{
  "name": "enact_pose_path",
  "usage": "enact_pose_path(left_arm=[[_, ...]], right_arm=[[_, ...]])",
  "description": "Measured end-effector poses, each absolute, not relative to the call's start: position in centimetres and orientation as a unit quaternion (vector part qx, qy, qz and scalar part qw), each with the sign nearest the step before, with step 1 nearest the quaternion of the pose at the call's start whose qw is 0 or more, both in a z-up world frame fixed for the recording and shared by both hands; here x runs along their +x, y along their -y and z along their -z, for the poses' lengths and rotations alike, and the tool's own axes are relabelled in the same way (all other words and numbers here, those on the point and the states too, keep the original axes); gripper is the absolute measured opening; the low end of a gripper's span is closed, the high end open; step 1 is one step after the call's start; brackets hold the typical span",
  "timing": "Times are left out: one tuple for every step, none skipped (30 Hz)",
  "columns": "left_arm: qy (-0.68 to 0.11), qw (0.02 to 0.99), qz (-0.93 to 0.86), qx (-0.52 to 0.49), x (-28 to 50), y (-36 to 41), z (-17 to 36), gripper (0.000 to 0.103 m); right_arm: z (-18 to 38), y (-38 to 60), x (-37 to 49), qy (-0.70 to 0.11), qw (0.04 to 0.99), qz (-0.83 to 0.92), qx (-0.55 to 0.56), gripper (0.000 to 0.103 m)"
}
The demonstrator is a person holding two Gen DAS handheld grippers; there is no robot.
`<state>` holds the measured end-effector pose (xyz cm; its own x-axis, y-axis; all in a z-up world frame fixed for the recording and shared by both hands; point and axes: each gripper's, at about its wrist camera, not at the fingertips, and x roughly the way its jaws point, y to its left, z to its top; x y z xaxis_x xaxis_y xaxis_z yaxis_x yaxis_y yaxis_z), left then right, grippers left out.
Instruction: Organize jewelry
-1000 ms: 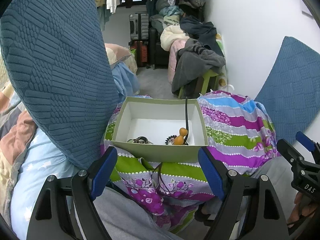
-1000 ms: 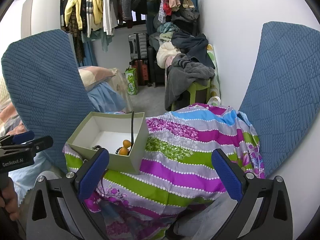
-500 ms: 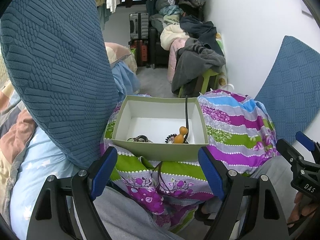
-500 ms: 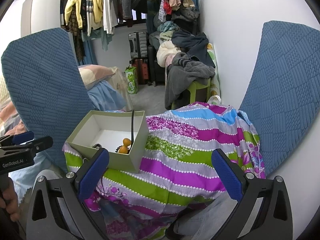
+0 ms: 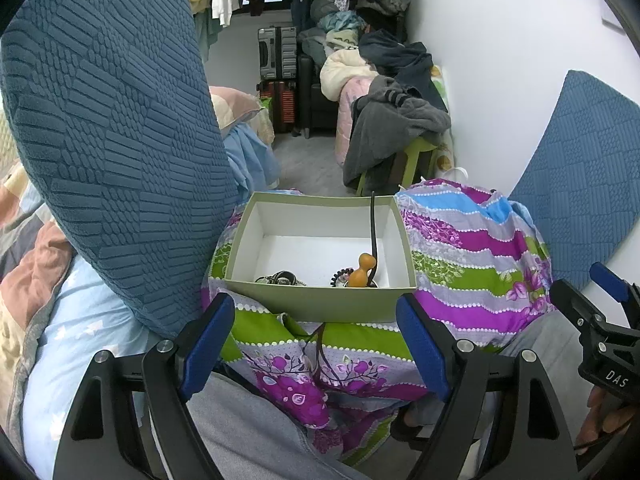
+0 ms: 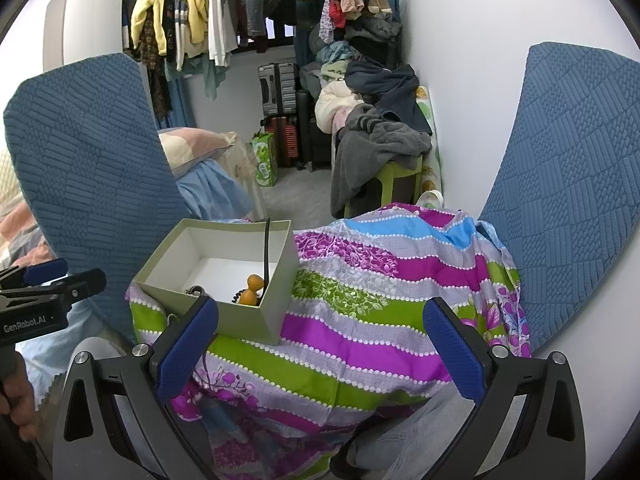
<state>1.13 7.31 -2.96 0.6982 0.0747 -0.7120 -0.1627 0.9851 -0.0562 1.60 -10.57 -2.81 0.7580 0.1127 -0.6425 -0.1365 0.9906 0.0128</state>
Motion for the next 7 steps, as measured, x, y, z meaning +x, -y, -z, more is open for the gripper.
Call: enact_pose_path(left_arm=[[-0.383, 0.920, -0.065, -0.056, 1.12, -7.30, 2.94, 0.083], [-0.383, 0.920, -0.065, -0.056, 1.12, -7.31, 2.95, 0.083], [-0.383, 0.920, -0.065, -0.056, 1.12, -7.30, 2.96, 0.083], [-0.384, 0.920, -0.064, -0.055, 1.13, -7.27, 2.97, 0.083], [-0.383, 0.920, -0.065, -0.056, 1.11, -7.30, 2.94, 0.083], [-0.383, 0.920, -0.066, -0.056, 1.13, -7.33, 2.96, 0.083], [-0.383, 0.920, -0.064, -0.057, 1.11, -7.30, 2.95, 0.083]], right_arm=[[2.82, 10.56, 1.60, -0.342, 0.937, -0.066, -0.017, 0.103], [2.82, 10.56, 1.59, -0.342, 0.937, -0.066, -0.017, 0.103], [2.81, 10.55, 1.60, -0.342, 0.937, -0.066, -0.017, 0.103], [2.83, 10.56, 1.59, -0.342, 0.937, -0.066, -0.017, 0.103], [2.80, 10.54, 1.59, -0.341, 0.937, -0.066, -0.017, 0.103], [2.80, 10.54, 1.61, -0.342, 0.937, -0.066, -0.018, 0.103], [2.81, 10.55, 1.61, -0.342, 0.937, -0.066, -0.018, 0.103]])
